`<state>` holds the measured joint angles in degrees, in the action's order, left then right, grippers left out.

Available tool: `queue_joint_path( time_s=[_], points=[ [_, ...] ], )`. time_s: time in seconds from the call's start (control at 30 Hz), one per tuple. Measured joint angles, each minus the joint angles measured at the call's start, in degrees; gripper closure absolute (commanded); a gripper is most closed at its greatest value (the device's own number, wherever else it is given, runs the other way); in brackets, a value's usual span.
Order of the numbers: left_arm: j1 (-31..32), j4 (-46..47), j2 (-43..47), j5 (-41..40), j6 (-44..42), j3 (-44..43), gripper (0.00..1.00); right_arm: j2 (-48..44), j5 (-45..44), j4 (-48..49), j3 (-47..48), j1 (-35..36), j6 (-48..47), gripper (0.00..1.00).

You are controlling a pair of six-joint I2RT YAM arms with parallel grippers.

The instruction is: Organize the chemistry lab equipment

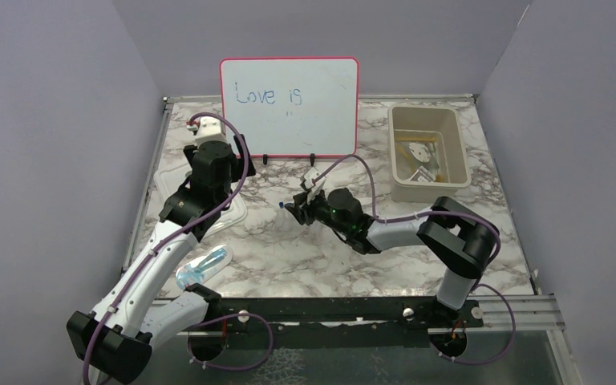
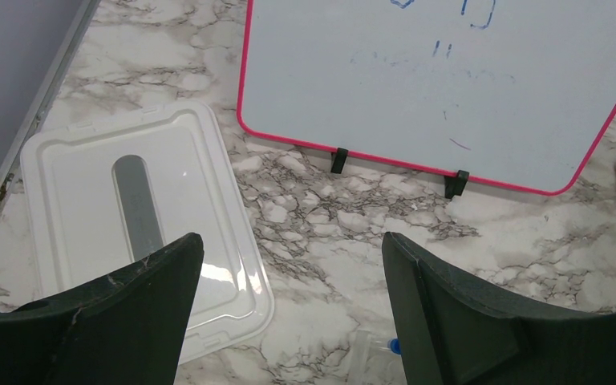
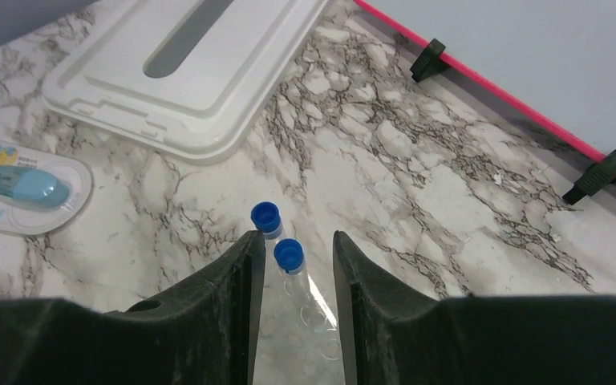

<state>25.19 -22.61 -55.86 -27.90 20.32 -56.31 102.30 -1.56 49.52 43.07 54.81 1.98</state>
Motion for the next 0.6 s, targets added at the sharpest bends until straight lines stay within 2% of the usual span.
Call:
queue_joint_path(
  time_s=[0.43,0.6],
  points=[
    [0.0,0.0,0.0,0.07,0.02,0.0,0.15,-2.54,-2.51,-12.55,8.7,0.0,7.02,0.78],
    [0.0,0.0,0.0,0.42,0.02,0.02,0.15,-2.36,-3.74,-16.28,9.38,0.0,7.85,0.8]
  ],
)
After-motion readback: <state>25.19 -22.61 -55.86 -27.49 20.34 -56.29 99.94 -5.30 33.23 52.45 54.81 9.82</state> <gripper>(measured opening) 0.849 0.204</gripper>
